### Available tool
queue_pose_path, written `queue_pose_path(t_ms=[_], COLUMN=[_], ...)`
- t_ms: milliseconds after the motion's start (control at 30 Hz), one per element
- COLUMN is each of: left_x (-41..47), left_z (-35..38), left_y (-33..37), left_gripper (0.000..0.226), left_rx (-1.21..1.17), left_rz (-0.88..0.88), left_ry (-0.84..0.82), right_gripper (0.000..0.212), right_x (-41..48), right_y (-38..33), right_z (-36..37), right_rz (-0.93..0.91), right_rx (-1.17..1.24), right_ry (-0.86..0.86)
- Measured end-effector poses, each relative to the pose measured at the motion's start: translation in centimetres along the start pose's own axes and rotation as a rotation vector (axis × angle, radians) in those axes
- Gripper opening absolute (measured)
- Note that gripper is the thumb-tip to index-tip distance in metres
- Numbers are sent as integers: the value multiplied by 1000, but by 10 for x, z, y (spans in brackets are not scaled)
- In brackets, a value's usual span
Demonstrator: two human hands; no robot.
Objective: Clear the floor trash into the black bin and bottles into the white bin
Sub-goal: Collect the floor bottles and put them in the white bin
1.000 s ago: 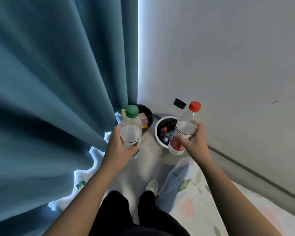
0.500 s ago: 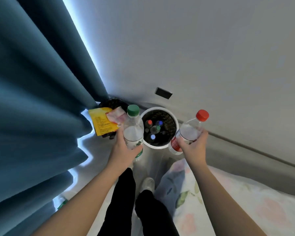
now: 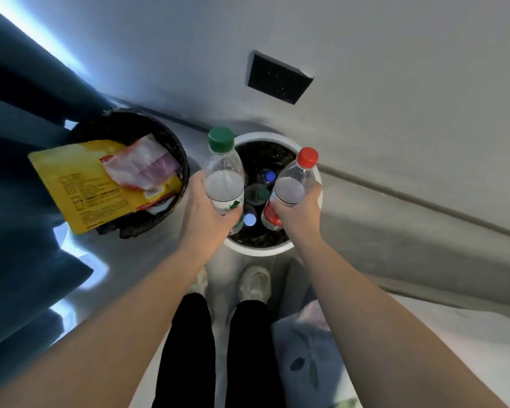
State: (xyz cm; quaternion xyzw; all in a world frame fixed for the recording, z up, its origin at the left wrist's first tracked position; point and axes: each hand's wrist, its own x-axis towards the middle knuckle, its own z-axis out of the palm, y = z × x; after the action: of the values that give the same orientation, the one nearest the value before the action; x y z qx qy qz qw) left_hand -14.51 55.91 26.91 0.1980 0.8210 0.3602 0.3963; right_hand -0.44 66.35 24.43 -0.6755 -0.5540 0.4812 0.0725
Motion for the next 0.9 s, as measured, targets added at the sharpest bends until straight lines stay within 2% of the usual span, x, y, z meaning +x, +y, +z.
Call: queue_pose_path(t_ms=[233,500,633,767,900], left_x=[43,64,75,78,85], left_z=[42,56,61,66,71], left_y=[-41,-51,-41,-39,-46], left_gripper=[72,68,66,65,64], left_rx=[36,144,173,175,192], left_rz=[12,-20,-26,-39,-178], left_ry=[-26,-71,-80,-95,-95], right_gripper=[71,47,43,44,42], right_x=[71,97,98,86,74], right_y=[53,62,58,55,57], right_z=[41,55,53,46,33], right_rz=[115,238,238,149,76], right_rx=[-182,-482,-512,-543,-522], right_ry=[-60,-221,-220,-251,-297])
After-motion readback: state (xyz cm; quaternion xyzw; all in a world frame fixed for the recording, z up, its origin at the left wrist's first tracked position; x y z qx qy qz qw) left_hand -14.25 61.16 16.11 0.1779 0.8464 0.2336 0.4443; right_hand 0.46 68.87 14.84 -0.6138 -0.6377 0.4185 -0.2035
